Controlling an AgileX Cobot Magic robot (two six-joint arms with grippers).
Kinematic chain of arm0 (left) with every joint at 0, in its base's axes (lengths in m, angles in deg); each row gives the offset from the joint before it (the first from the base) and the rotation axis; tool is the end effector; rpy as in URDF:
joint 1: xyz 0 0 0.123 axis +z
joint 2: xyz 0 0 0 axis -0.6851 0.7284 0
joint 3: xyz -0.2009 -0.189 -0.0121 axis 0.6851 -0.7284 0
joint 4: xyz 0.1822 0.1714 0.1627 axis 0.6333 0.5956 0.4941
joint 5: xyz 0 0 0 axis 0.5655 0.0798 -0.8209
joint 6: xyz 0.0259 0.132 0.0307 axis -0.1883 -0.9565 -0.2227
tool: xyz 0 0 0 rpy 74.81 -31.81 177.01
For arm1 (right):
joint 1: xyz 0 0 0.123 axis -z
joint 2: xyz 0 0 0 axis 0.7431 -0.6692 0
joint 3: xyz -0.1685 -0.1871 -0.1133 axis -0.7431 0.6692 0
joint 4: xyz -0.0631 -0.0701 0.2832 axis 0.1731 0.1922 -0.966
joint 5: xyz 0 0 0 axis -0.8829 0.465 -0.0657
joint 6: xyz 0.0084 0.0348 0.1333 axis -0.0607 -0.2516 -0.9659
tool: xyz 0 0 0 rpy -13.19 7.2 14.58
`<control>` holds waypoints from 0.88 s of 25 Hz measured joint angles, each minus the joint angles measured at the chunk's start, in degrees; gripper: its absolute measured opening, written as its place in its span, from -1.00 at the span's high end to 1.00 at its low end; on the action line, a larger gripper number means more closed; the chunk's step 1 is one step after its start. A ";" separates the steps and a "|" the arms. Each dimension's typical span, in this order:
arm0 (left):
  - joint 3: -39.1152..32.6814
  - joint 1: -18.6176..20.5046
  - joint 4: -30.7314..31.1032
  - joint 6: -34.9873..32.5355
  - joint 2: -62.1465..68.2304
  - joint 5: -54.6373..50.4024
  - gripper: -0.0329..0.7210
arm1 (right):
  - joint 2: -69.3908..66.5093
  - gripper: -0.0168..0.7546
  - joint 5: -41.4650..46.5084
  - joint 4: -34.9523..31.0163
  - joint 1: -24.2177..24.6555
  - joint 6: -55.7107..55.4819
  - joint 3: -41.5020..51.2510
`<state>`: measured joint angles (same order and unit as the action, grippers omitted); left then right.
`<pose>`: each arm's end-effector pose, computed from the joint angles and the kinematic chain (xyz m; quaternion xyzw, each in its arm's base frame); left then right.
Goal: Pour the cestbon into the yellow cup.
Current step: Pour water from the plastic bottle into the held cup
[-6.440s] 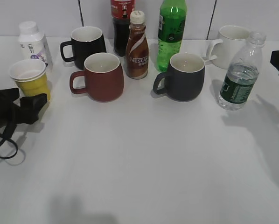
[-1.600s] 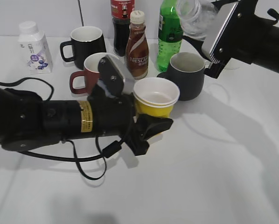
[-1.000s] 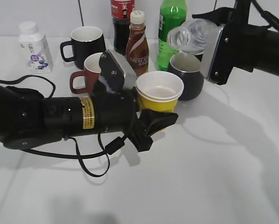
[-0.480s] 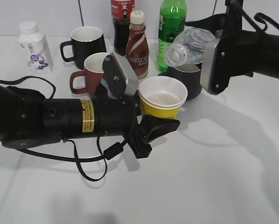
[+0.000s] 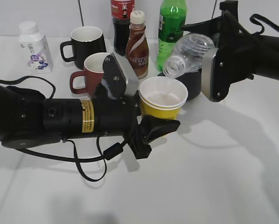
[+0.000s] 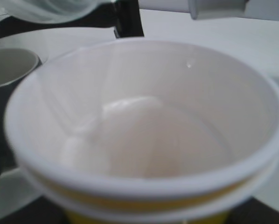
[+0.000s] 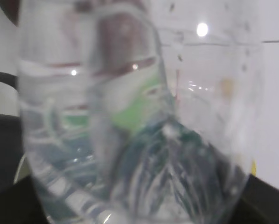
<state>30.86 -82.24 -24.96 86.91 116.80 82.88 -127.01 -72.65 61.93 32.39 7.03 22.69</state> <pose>0.2695 -0.3096 0.0950 0.4900 0.6408 -0.3330 0.4883 0.3683 0.1754 0.1709 -0.7004 0.3125 -0.2132 0.6052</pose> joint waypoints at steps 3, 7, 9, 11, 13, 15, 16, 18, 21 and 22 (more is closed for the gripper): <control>0.00 0.00 0.50 0.00 0.00 0.00 -0.13 | 0.00 -0.26 0.00 0.40 0.00 1.32 0.00; 0.00 0.00 1.44 0.00 0.00 0.00 -0.13 | 0.00 -0.26 0.00 0.53 0.00 1.77 0.00; 0.00 0.00 2.46 0.00 0.00 0.00 -0.13 | 0.00 -0.26 0.00 0.53 0.00 2.07 0.00; 0.00 0.00 2.88 0.00 0.00 0.00 -0.13 | 0.00 -0.26 0.00 0.53 0.00 2.41 0.00; 0.00 0.00 2.91 0.00 0.00 0.00 -0.13 | 0.00 -0.26 0.00 0.53 0.00 2.90 0.00; 0.00 0.00 2.98 0.00 0.00 0.00 -0.13 | 0.00 -0.26 0.00 0.53 0.00 3.22 0.00; 0.00 0.00 3.05 0.00 0.00 0.00 -0.13 | 0.00 -0.26 0.00 0.59 0.00 3.30 0.00; 0.00 0.00 3.05 0.00 0.00 0.00 -0.13 | 0.00 -0.26 0.00 0.58 0.00 3.29 0.00; 0.00 0.00 3.12 0.00 0.00 0.00 -0.13 | 0.00 -0.26 0.00 0.58 0.00 3.36 0.00; 0.00 0.00 3.12 0.00 0.00 0.00 -0.13 | 0.00 -0.26 0.00 0.58 0.00 3.36 0.00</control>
<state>30.86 -82.24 -21.84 86.91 116.80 82.88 -127.01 -72.65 62.51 32.39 10.38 22.69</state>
